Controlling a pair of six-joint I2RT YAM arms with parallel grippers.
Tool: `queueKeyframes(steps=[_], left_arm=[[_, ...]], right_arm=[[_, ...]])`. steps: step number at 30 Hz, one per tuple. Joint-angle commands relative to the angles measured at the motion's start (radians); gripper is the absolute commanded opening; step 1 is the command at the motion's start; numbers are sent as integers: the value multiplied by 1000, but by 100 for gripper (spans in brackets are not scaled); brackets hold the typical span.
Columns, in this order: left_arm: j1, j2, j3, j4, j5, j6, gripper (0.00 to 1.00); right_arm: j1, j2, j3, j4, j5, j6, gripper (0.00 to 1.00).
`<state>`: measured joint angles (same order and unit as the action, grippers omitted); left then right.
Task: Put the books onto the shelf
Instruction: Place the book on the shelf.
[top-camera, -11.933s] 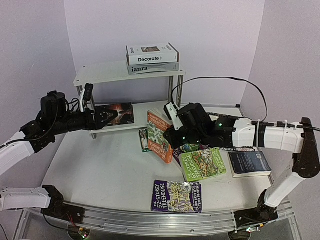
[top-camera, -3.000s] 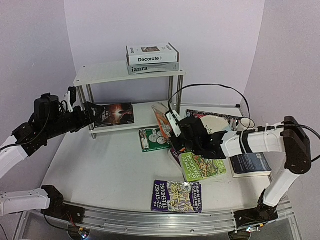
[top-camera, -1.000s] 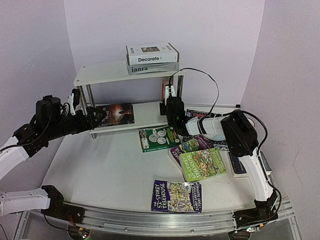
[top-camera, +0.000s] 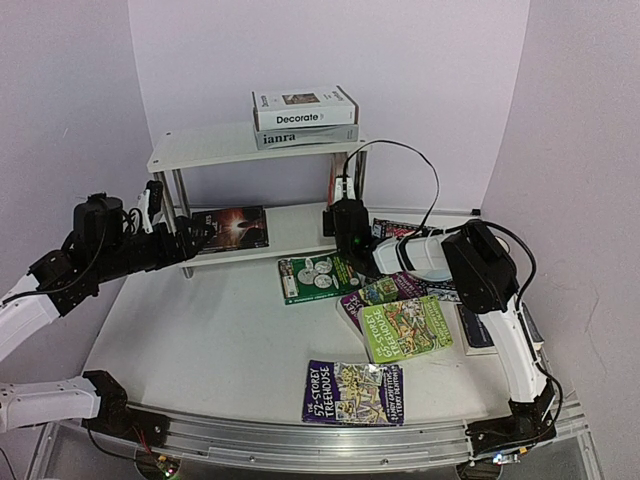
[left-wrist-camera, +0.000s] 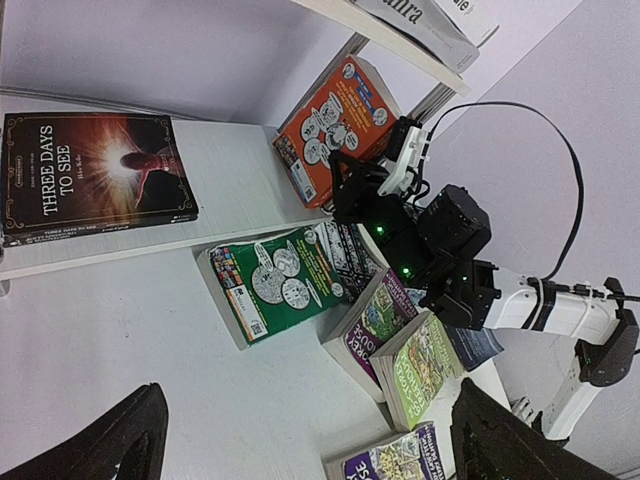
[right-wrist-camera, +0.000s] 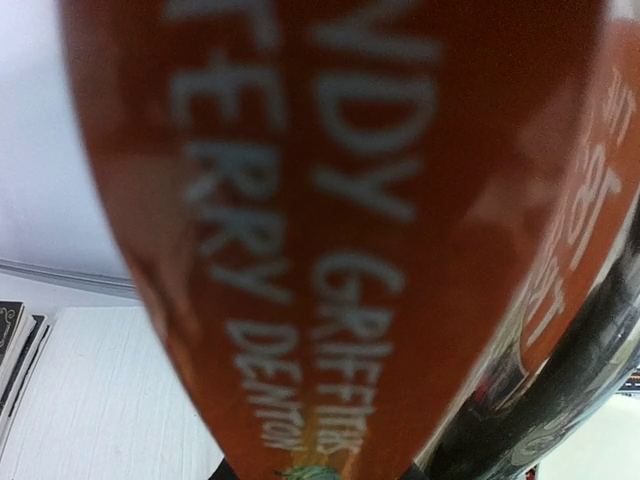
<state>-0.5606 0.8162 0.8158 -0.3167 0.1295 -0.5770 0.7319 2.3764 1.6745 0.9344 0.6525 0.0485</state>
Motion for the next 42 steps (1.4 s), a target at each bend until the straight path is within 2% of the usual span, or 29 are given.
queueKeyframes(steps=[1, 8, 20, 25, 42], left_arm=[[5, -20, -3, 41, 4, -3, 100], [5, 1, 3, 41, 21, -9, 100], [5, -2, 2, 42, 20, -8, 100], [5, -2, 2, 42, 22, -11, 100], [5, 4, -4, 44, 28, -18, 100]], right_arm=[[8, -96, 1, 50, 36, -10, 26], [8, -113, -20, 49, 32, 12, 43], [9, -133, -55, 47, 48, 24, 47], [9, -148, -83, 47, 66, 36, 62], [37, -254, -263, 54, 69, 75, 73]])
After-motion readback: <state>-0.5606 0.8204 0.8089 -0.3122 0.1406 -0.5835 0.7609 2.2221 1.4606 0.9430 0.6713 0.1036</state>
